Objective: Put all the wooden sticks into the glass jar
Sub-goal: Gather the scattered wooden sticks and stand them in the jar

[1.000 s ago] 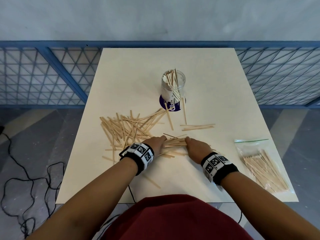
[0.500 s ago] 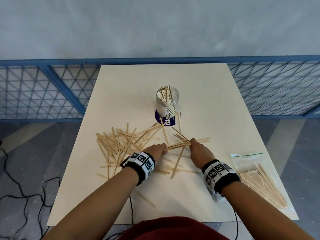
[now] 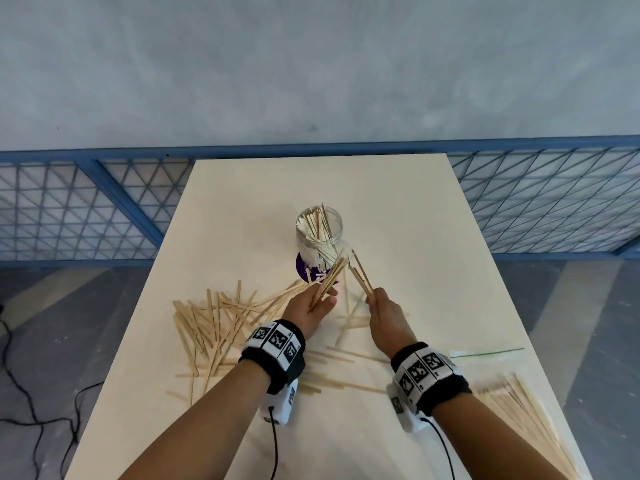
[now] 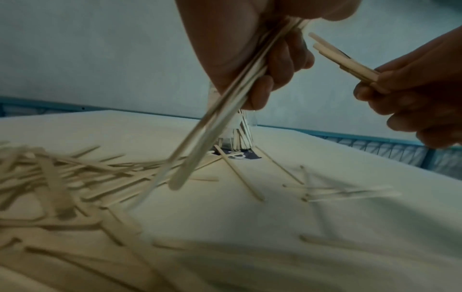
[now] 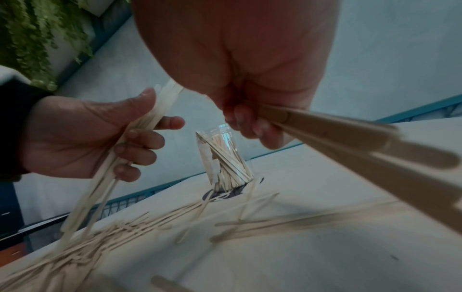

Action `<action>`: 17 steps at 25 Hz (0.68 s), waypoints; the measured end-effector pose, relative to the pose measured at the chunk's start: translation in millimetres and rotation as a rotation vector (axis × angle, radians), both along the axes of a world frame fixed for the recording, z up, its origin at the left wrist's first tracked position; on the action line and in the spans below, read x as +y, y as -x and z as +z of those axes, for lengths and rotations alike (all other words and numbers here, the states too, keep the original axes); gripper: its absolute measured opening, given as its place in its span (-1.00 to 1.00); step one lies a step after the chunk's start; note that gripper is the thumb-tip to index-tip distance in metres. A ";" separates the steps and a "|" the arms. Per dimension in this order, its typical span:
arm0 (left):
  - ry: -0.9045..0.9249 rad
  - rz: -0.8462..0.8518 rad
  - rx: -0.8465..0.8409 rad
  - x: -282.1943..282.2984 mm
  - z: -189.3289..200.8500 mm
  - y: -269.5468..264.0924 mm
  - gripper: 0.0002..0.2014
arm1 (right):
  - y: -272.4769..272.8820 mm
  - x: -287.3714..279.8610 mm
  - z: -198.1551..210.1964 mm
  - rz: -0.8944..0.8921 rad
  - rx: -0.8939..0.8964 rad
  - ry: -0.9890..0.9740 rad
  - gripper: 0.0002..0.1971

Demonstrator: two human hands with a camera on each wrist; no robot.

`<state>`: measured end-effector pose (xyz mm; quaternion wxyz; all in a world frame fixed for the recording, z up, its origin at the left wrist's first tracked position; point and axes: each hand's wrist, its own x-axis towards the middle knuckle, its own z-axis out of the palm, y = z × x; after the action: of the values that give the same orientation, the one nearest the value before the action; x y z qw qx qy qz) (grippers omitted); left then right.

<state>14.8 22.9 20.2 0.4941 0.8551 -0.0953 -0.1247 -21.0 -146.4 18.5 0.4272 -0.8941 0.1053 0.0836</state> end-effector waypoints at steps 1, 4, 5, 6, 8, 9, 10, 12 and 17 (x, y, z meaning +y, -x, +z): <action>0.027 0.040 0.022 -3.0 -0.4 -1.6 -0.65 | -0.6 1.4 -0.3 -0.004 -0.020 -0.018 -0.85; 0.245 0.155 0.131 -10.5 8.4 -15.8 -0.67 | -13.0 5.9 7.0 -0.061 -0.098 -0.104 -0.79; 0.310 0.189 0.154 -11.2 14.1 -24.4 -0.65 | -20.5 7.2 11.7 -0.081 -0.124 -0.130 -0.78; 0.364 0.230 0.157 -11.6 21.1 -34.4 -0.65 | -30.4 9.0 17.3 -0.098 -0.149 -0.157 -0.78; 0.507 0.335 0.138 -12.0 38.2 -58.4 -0.65 | -56.6 12.9 32.6 -0.129 -0.208 -0.259 -0.78; 0.608 0.399 0.138 -12.4 48.5 -69.1 -0.64 | -69.6 14.3 42.0 -0.152 -0.237 -0.345 -0.75; 0.713 0.457 0.132 -12.0 59.4 -82.3 -0.63 | -84.8 16.2 53.0 -0.180 -0.262 -0.447 -0.72; 0.888 0.543 0.081 -11.3 81.9 -106.7 -0.62 | -111.0 21.0 79.0 -0.212 -0.312 -0.647 -0.68; 0.966 0.542 -0.080 -13.8 112.4 -155.6 -0.64 | -159.6 42.7 114.5 -0.197 -0.521 -0.867 -0.67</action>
<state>170.4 9.1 132.6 0.8403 0.5295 0.0633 0.0974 138.7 -103.6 133.0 0.7766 -0.6118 0.0349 -0.1466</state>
